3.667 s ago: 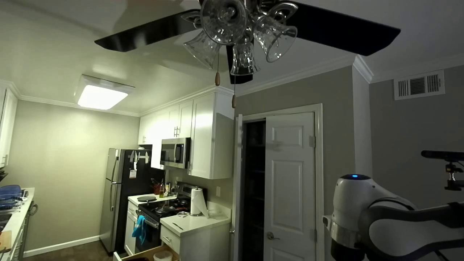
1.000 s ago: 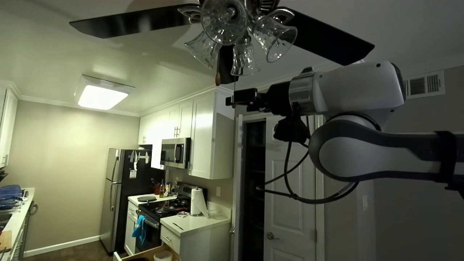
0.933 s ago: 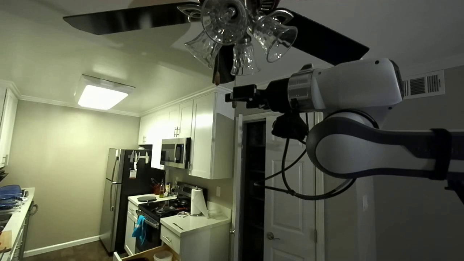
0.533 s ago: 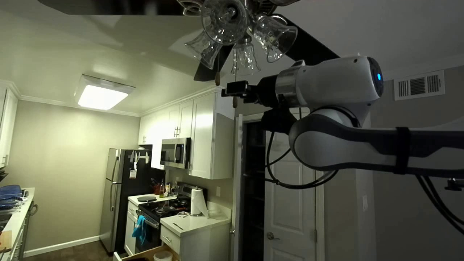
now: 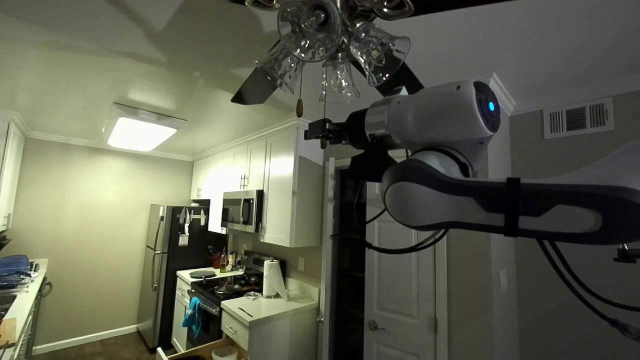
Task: Switch on the light
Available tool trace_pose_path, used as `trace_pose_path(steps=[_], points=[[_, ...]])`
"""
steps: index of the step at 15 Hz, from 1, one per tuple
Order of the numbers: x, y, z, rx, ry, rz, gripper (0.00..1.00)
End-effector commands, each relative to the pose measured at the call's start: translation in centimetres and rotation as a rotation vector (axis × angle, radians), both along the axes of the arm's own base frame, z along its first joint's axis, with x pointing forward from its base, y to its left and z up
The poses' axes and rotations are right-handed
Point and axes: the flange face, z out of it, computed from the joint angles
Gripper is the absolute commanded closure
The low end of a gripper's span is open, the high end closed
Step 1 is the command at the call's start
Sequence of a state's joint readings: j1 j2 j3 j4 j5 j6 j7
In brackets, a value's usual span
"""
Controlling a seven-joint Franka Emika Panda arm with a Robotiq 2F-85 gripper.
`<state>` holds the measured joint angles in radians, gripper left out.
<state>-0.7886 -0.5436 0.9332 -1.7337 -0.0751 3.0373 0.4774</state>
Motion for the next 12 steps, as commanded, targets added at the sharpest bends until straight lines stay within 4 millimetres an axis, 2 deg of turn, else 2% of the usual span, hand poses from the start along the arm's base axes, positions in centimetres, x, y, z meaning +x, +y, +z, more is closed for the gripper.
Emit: trace_pose_path(steps=[1, 7, 9, 10, 12], points=[[0.79, -0.29, 0.5, 0.0, 0.017, -0.022, 0.53], [1.25, -0.55, 0.52, -0.013, 0.03, -0.044, 0.93], [1.33, -0.58, 0.43, -0.017, 0.037, -0.049, 0.96], [1.35, -0.61, 0.39, -0.02, 0.039, -0.05, 0.92], [1.47, -0.63, 0.22, -0.026, 0.045, -0.055, 0.92]])
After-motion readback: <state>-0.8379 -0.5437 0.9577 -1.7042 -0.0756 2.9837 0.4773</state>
